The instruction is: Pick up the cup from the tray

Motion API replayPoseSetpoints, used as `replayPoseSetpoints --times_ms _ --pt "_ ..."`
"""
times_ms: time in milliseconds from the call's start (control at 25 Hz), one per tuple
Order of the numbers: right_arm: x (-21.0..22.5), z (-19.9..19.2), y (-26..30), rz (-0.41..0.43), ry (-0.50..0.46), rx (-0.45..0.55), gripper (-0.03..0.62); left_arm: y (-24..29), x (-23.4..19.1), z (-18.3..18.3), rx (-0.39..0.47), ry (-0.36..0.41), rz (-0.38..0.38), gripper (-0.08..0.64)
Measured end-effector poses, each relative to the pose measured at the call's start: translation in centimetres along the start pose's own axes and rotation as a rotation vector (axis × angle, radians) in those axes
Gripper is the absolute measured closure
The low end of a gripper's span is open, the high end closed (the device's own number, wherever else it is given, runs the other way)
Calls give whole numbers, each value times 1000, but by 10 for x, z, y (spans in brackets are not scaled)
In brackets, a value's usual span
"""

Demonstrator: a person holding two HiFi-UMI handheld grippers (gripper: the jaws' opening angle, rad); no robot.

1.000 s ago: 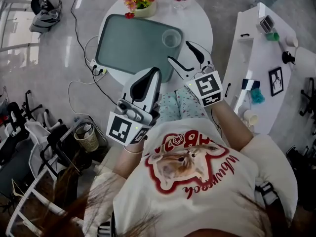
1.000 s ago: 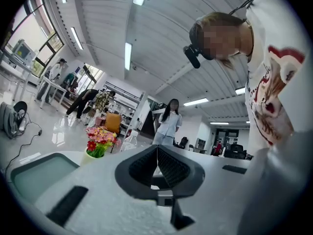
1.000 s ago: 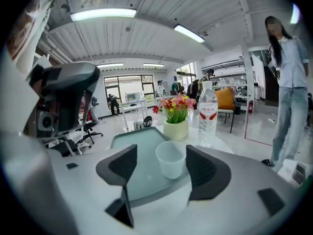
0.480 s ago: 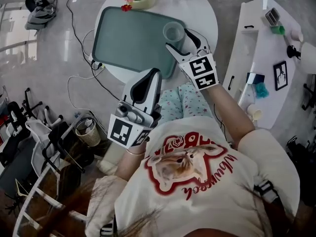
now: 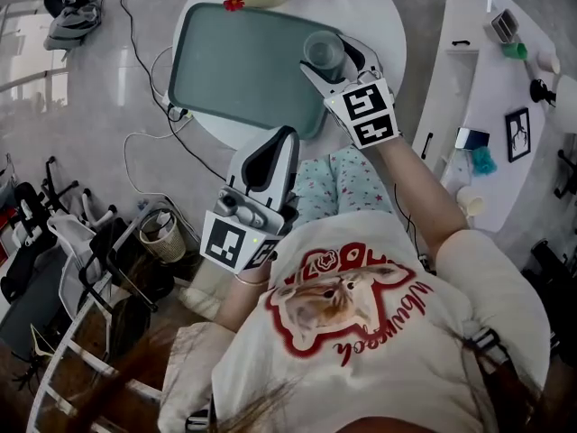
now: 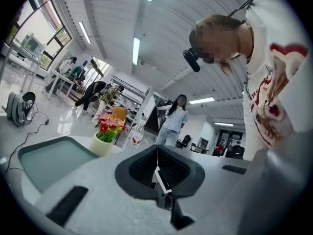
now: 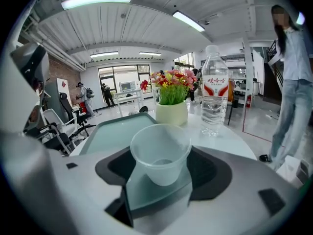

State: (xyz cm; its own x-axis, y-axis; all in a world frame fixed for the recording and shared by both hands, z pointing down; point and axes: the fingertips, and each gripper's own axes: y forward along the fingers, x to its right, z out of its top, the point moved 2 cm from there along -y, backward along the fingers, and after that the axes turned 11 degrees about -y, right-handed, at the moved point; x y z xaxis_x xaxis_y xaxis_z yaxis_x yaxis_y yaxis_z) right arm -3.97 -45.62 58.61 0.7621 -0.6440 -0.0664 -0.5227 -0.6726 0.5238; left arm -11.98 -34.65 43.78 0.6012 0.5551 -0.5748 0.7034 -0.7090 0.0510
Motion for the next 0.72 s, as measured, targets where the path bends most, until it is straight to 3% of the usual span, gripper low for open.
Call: replayPoseSetpoints --times_ms 400,720 --pt "1 3 6 -45 -22 -11 298 -9 -1 -2 0 -25 17 546" --pt "4 18 -5 -50 -35 -2 297 -10 -1 4 14 4 15 546"
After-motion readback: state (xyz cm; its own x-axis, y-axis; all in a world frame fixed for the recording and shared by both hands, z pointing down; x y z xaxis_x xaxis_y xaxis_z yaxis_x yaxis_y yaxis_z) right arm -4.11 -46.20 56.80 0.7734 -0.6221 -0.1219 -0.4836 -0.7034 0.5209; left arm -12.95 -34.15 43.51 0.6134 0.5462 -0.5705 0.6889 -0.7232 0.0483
